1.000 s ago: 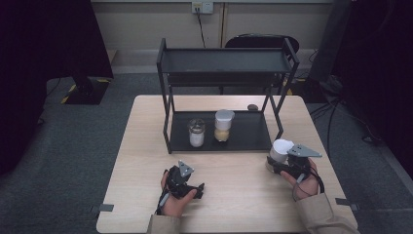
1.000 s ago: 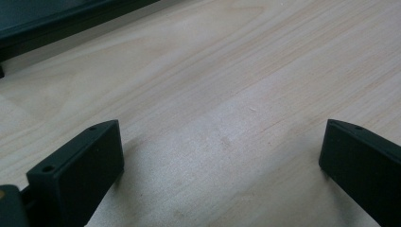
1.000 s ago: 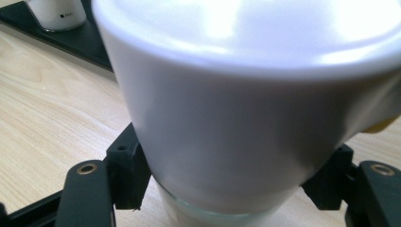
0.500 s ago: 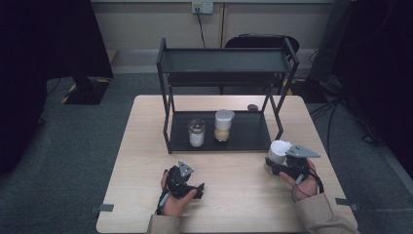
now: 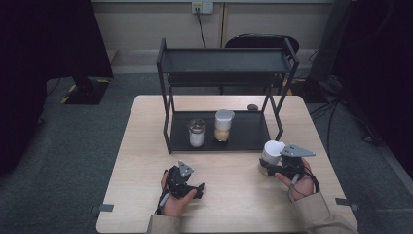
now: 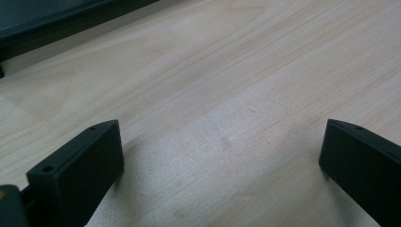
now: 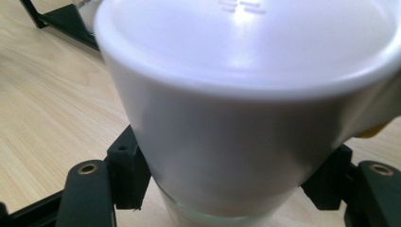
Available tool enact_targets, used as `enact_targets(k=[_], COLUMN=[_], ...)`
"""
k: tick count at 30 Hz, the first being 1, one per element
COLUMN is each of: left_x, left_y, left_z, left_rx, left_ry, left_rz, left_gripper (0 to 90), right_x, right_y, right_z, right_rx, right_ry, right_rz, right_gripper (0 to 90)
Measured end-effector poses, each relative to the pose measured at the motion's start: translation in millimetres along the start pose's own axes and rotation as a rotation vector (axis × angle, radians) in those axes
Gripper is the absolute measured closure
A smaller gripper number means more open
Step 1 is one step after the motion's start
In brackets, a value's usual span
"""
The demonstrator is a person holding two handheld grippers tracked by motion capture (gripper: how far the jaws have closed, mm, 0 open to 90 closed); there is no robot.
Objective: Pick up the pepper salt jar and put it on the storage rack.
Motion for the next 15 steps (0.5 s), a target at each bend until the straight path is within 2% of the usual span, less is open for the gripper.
enact_targets(k=[7, 15], left_x=[0.0, 0.0], left_y=[0.0, 0.0], left_z=[0.0, 0.0], left_rx=[0.000, 0.000], left_ry=[0.000, 0.000], left_rz=[0.000, 0.000], left_gripper=[0.0, 0.0], right_x=[5.6, 8.2], right_y=[1.7, 4.3], right_z=[-6.9, -12.4], right_rx=[-0.002, -0.002], right_ry=[-0.015, -0.009], right_rz=[-0.022, -0.038], right_gripper=[30.7, 30.6])
Point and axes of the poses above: each handheld gripper's, and its own axes: y roughly forward along the jaws, z roughly out of its underside, x roughly to its left, the point moved 5 cm from there along y, roughly forward along the jaws, and after that the axes turned 13 degrees about z, right-handed, at the moved point
